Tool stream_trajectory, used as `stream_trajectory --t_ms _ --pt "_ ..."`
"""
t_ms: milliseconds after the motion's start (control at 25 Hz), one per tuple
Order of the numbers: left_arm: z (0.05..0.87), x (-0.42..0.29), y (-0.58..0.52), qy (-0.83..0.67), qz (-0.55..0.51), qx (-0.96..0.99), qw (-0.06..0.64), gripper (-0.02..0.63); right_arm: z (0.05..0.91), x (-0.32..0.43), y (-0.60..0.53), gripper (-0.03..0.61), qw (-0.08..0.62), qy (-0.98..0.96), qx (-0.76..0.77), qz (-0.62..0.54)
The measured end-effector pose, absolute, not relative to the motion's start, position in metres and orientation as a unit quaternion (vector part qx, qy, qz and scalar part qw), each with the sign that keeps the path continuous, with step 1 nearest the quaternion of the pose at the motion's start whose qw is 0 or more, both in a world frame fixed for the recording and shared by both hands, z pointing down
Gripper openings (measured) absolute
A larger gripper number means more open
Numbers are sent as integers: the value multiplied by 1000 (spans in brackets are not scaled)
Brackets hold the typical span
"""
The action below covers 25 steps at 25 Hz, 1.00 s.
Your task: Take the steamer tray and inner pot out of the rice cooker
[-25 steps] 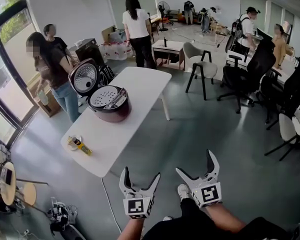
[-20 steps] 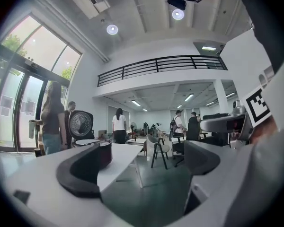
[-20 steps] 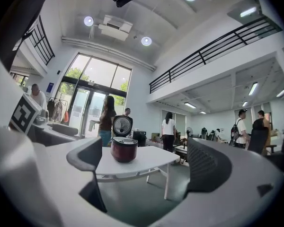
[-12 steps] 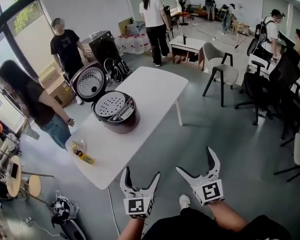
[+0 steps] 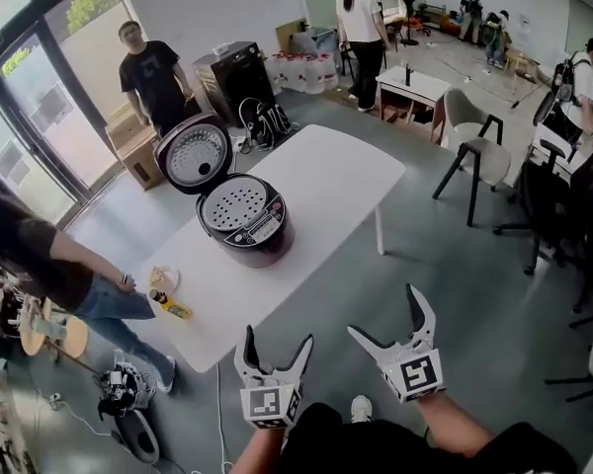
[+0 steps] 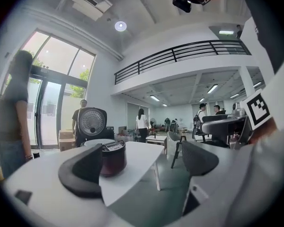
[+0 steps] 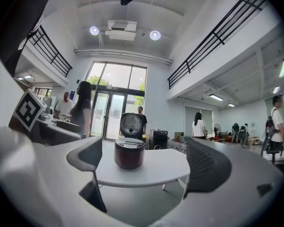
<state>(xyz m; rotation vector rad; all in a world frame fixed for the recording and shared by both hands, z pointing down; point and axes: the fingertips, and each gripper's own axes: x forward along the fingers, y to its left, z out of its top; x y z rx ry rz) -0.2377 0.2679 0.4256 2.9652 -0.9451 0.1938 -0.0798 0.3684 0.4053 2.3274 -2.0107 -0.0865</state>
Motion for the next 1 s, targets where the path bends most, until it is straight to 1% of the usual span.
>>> stream_trajectory --t_ms 480,800,1000 --pt "445 -236 190 -368 62 927 27 489 425 -68 280 529 48 -698 714 -26" --pt "454 -225 95 -390 68 917 46 491 429 -54 174 529 59 -715 696 -35" --pt "451 -226 29 -397 71 913 53 489 420 -63 98 529 65 -729 680 -41"
